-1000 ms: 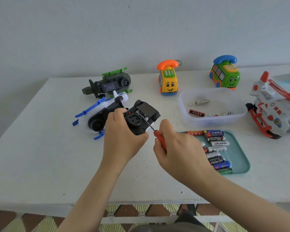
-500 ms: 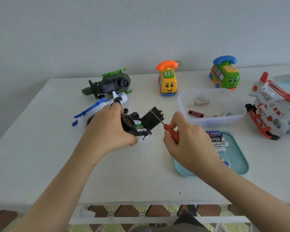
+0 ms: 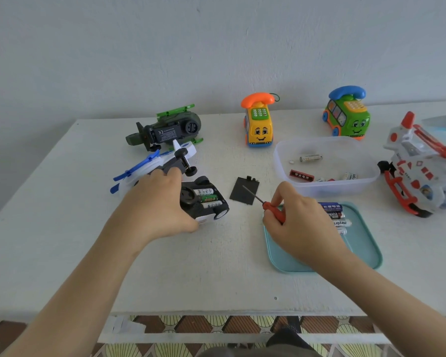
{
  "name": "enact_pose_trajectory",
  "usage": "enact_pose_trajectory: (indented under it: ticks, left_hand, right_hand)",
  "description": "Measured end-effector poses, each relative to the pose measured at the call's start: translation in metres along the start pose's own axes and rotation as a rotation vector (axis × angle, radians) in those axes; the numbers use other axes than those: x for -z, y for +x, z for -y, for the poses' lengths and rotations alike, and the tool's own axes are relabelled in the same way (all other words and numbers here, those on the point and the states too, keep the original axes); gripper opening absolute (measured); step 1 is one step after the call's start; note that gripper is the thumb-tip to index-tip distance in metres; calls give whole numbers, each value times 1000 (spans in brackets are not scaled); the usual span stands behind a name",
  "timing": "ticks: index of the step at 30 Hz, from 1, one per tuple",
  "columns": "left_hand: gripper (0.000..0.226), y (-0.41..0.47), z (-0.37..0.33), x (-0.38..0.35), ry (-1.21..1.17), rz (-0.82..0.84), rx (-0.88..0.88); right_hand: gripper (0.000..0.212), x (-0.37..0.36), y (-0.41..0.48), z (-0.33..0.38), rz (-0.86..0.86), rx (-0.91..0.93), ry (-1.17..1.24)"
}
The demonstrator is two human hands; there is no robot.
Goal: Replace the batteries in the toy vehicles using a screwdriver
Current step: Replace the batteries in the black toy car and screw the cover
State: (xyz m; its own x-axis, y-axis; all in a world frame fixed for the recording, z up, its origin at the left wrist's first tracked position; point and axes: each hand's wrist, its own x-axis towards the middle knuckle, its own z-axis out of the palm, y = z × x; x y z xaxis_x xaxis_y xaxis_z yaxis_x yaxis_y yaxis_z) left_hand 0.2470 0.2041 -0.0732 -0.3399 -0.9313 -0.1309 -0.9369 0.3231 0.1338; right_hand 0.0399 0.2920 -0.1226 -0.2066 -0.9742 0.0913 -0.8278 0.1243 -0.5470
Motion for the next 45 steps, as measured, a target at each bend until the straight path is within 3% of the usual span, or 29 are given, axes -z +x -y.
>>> enact_pose_trajectory:
  ticks: [3,10,18,25,31,45]
  left_hand:
    - [69,0,3,-7,21,9,13]
    - [70,-4,2,-22,-74,-168,40]
    - [76,-7,1,-33,-348,-370,-77]
    - [75,4,-27,-36,-378,-646,-201]
    - [76,23,-52,-46,-418,-698,-232]
    - [73,57,-109,-53,-410,-762,-257]
  right_hand:
    - [13,1,0,-4,5,-26,-4]
    - [14,1,3,-10,-5,-65,-32]
    - [6,11,6,-19,-92,-20,285]
    - [10,35,6,-26,-259,76,405]
    - [2,50,16,-43,-297,132,331]
    - [7,78,42,-77,-329,132,350]
